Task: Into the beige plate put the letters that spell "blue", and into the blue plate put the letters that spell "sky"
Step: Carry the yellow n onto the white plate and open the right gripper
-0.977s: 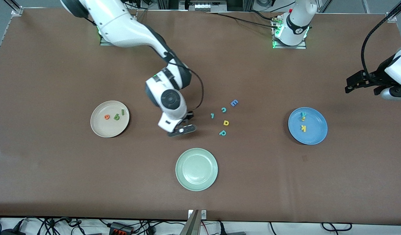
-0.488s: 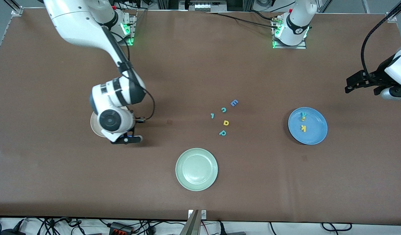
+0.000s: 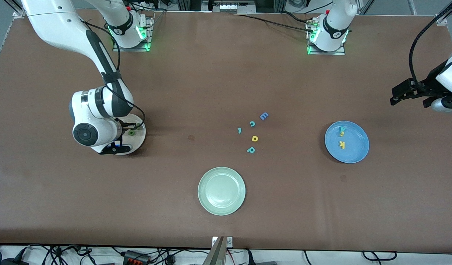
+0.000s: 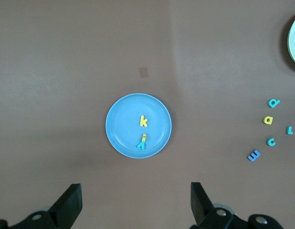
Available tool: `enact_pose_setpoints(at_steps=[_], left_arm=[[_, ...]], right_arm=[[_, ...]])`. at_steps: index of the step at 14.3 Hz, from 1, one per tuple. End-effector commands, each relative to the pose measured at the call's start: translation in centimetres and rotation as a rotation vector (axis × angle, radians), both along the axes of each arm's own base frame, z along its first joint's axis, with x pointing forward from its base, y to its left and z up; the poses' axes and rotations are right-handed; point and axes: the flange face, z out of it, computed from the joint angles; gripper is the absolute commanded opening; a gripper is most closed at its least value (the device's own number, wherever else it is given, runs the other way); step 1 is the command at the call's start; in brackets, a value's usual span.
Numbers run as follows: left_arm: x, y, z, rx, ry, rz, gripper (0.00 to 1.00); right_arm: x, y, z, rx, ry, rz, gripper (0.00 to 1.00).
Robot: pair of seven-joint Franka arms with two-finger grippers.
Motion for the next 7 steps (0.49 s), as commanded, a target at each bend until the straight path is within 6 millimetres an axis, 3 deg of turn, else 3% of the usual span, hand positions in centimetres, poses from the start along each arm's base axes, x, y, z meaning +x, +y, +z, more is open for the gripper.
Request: enact_pose_setpoints(at_steps=[1, 2, 5, 7], left_arm=[[0.4, -0.1, 0.6, -0.016, -0.007, -0.003, 1.00], [0.4, -0.1, 0.6, -0.016, -0.007, -0.003, 1.00], [0.4, -0.1, 0.6, -0.016, -0.007, -0.003, 1.00], [0.4, -0.1, 0.5, -0.016, -0.005, -0.003, 1.00]], right_arm=[[-0.9, 0.1, 0.7, 0.008, -0.007, 0.012, 0.59], [-0.6, 0.0, 1.2, 0.009, -0.011, 0.010, 1.00], [1.1, 0.2, 5.5, 0.015, -0.048, -0.014, 1.00], [3.2, -0.1, 10.1, 0.011, -0.059, -0.047, 1.00]])
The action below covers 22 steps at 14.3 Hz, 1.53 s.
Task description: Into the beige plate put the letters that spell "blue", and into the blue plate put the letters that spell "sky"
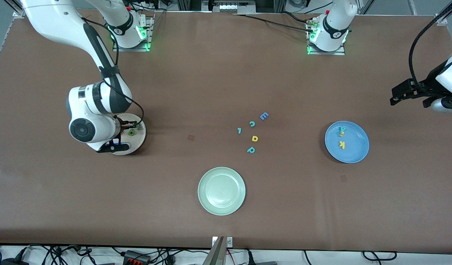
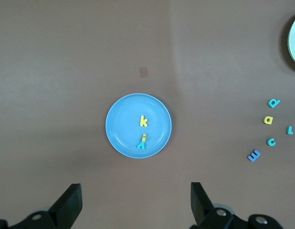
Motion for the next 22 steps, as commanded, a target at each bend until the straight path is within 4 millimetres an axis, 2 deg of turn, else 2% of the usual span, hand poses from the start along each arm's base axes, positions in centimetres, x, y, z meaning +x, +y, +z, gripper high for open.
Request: enact_pose_setpoints(at_steps=[1, 3, 7, 9, 12, 15, 18, 20, 22], left_arm=[[0.4, -0.1, 0.6, -0.016, -0.006, -0.003, 1.00], [0.3, -0.1, 0.6, -0.016, -0.004, -0.003, 1.00], [0.3, -0.1, 0.6, -0.017, -0.003, -0.003, 1.00], [0.3, 0.0, 0.5, -0.017, -0.001, -0.002, 1.00], [0.3, -0.1, 0.5, -0.017, -0.001, -0.003, 1.00], [0.3, 0.0, 0.6, -0.016, -0.003, -0.002, 1.00], [0.3, 0.0, 0.5, -0.017, -0.001, -0.002, 1.00], [0.3, 0.0, 0.5, -0.017, -0.001, -0.002, 1.00], [0.3, 0.0, 0.5, -0.017, -0.001, -0.002, 1.00]], right_arm=[[3.0, -0.7, 7.2, 0.014, -0.052, -0.041, 1.00], [5.1, -0.7, 12.2, 0.030, -0.134, -0.031, 1.00], [6.6, -3.6, 19.0, 0.033, -0.187, -0.074, 1.00], [7.2, -4.1, 23.2, 0.033, -0.241, -0.082, 1.00], [7.0, -6.1, 27.4, 0.039, -0.264, -0.115, 1.00], [5.0, -9.4, 32.8, 0.081, -0.329, -0.176, 1.00], [2.3, -12.3, 34.0, 0.077, -0.346, -0.177, 1.00], [1.7, -13.8, 34.6, 0.085, -0.364, -0.116, 1.00], [1.2, -15.8, 34.6, 0.086, -0.355, -0.142, 1.00]])
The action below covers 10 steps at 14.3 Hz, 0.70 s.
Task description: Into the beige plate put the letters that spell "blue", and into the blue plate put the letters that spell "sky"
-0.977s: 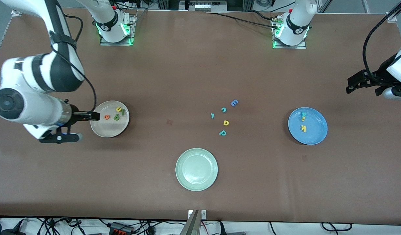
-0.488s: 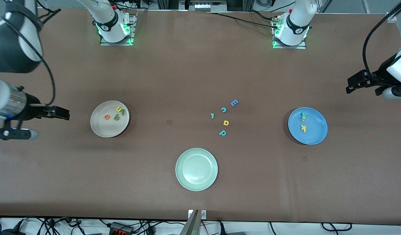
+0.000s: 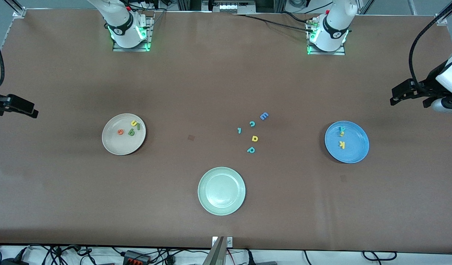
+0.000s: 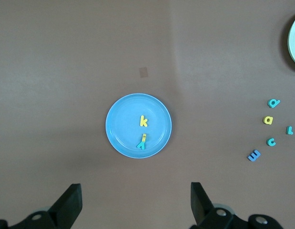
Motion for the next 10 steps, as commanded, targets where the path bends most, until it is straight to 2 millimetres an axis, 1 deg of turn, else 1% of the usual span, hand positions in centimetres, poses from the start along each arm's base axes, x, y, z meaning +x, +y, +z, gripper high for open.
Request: enact_pose_setpoints(at_steps=[1, 6, 9, 10], left_arm=[[0.3, 0.0, 0.5, -0.017, -0.001, -0.002, 1.00], [0.3, 0.0, 0.5, -0.017, -0.001, 0.000, 1.00], [0.3, 0.0, 0.5, -0.017, 0.000, -0.002, 1.00], [0.3, 0.0, 0.5, -0.017, 0.000, -0.002, 1.00]], right_arm=[[-1.2, -1.4, -0.4, 0.025, 0.011, 0.022, 1.00], [-3.4, -0.8, -1.6, 0.029, 0.054, 0.032, 1.00], [-6.0, -0.9, -3.0, 0.028, 0.044, 0.031, 1.00], [-6.7, -0.5, -3.2, 0.026, 0.030, 0.039, 1.00]])
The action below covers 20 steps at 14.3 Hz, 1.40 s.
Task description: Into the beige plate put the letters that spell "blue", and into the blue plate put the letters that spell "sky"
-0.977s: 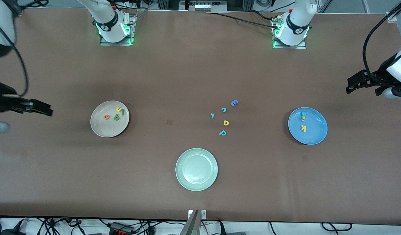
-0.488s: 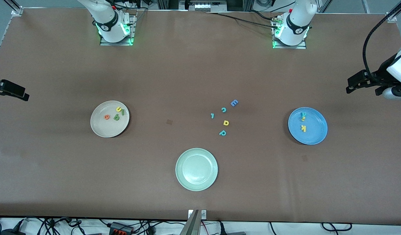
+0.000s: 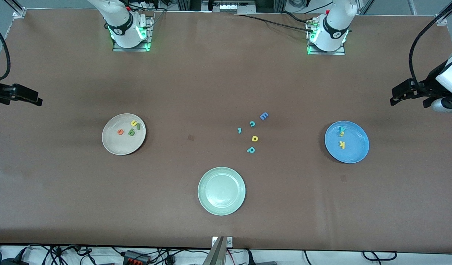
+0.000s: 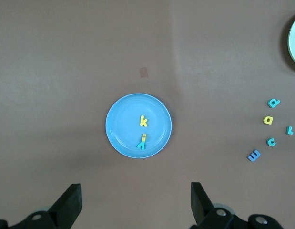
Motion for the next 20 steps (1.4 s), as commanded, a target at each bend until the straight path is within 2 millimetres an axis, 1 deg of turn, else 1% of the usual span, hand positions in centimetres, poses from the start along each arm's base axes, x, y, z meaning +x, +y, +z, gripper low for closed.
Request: enact_pose_setpoints(at_steps=[1, 3, 5, 7, 20], left_arm=[[0.28, -0.02, 0.51, -0.017, 0.000, 0.000, 1.00], [0.28, -0.02, 0.51, -0.017, 0.000, -0.002, 1.00], [0.28, -0.02, 0.51, -0.017, 0.000, -0.002, 1.00], [0.28, -0.02, 0.51, -0.017, 0.000, -0.002, 1.00], [0.14, -0.03, 0.52, -0.017, 0.008, -0.002, 1.00]], right_arm=[[-3.47, 1.15, -0.28, 0.001, -0.031, 0.030, 1.00], [-3.46, 1.69, -0.02, -0.029, -0.030, 0.051, 1.00], [-3.43, 1.77, 0.63, -0.030, -0.042, 0.051, 1.00], [-3.53, 1.86, 0.72, -0.030, -0.042, 0.053, 1.00], [-3.07, 1.71, -0.15, -0.022, -0.038, 0.045, 1.00]])
